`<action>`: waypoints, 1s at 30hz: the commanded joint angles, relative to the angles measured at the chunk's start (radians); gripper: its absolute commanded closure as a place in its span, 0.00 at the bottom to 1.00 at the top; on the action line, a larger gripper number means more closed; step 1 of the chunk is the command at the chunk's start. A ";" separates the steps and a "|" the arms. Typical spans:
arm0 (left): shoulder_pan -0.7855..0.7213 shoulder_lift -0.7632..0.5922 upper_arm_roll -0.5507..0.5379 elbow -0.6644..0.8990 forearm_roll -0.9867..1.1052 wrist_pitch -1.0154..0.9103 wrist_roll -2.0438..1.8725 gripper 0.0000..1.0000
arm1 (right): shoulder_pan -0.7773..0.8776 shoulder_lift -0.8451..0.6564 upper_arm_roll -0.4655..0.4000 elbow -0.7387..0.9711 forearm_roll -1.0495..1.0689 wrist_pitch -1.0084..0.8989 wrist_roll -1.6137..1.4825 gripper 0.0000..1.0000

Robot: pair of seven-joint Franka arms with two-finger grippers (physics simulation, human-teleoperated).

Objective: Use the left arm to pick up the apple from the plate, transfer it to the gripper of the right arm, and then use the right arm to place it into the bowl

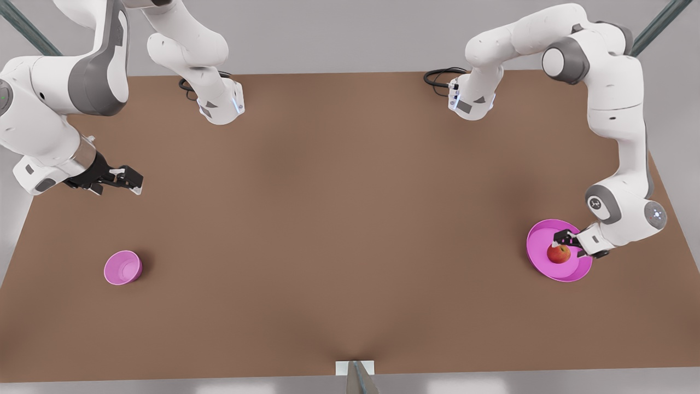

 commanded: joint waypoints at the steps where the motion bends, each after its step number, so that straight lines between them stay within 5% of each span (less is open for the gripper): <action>1: 0.001 0.009 0.000 0.000 0.000 0.027 0.386 0.00 | -0.003 -0.001 0.000 0.000 0.001 0.000 -0.008 0.00; 25: -0.008 0.084 -0.006 0.025 -0.004 0.071 0.385 0.00 | -0.006 0.001 -0.003 0.000 0.001 0.000 -0.020 0.00; 30: -0.010 0.084 -0.006 0.025 -0.004 0.073 0.386 0.15 | -0.006 0.001 -0.003 0.000 0.001 -0.002 -0.022 0.00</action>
